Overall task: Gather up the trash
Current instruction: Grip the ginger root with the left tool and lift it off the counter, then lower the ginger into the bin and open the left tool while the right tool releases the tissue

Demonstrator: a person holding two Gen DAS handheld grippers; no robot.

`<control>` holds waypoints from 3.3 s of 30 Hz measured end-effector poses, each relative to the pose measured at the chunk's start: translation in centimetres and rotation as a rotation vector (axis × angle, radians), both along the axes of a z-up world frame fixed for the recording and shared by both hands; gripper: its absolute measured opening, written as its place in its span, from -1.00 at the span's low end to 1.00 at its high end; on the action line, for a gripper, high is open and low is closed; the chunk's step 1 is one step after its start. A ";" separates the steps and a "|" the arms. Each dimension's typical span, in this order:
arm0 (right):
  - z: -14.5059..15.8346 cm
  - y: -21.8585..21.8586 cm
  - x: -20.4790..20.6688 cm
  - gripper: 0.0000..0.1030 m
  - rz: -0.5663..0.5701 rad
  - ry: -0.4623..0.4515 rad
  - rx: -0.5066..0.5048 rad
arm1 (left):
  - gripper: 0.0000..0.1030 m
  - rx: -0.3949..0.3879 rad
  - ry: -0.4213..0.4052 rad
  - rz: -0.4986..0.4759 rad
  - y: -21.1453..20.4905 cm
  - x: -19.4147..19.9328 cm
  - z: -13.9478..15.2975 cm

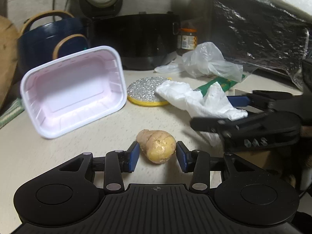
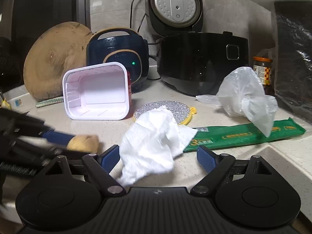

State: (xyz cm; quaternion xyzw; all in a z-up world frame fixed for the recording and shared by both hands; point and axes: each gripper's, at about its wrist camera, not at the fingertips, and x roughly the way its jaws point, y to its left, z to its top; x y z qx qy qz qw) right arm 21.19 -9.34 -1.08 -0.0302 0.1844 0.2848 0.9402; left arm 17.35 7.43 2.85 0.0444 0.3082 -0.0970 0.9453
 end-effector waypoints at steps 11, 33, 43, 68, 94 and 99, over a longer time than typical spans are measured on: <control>0.8 1.8 -0.9 -0.72 0.071 0.039 -0.032 | -0.10 -0.055 -0.075 0.036 1.5 -3.4 1.2; -2.8 -13.7 -14.4 -0.75 -0.211 0.035 0.077 | -0.10 -0.240 -0.047 -0.407 -13.0 -11.0 -6.2; -13.9 -19.4 -11.8 -0.75 -0.356 0.316 0.085 | -0.10 -0.319 0.427 -0.315 -16.1 -3.0 -23.6; -33.2 -16.8 0.1 -0.75 -0.326 0.911 -0.041 | -0.14 -0.338 0.595 -0.255 -13.8 1.1 -37.0; -50.1 -13.9 7.4 -0.12 -0.544 1.268 -0.323 | -0.15 -0.309 0.587 -0.250 -12.9 -0.3 -34.6; -40.6 -14.1 4.9 0.22 -0.523 1.060 -0.248 | -0.15 -0.304 0.536 -0.240 -12.6 -0.7 -32.7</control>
